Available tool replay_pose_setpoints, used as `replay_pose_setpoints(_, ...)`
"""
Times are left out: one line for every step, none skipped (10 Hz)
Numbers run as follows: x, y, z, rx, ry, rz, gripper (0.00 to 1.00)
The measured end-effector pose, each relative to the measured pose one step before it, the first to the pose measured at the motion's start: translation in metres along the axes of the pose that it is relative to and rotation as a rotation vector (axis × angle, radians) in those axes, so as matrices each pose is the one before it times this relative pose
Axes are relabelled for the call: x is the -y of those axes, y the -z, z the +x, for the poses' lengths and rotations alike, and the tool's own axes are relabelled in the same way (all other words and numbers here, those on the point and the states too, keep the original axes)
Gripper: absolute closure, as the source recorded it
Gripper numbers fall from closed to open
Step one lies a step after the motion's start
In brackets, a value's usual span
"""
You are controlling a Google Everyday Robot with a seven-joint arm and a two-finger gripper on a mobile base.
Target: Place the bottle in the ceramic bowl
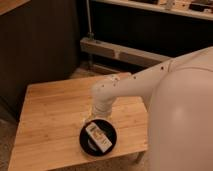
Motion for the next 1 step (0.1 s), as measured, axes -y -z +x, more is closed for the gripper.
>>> replay_pose_setpoints(0.0, -0.00001, 0.0, -0.00001, -0.00011, -0.00001, 0.2)
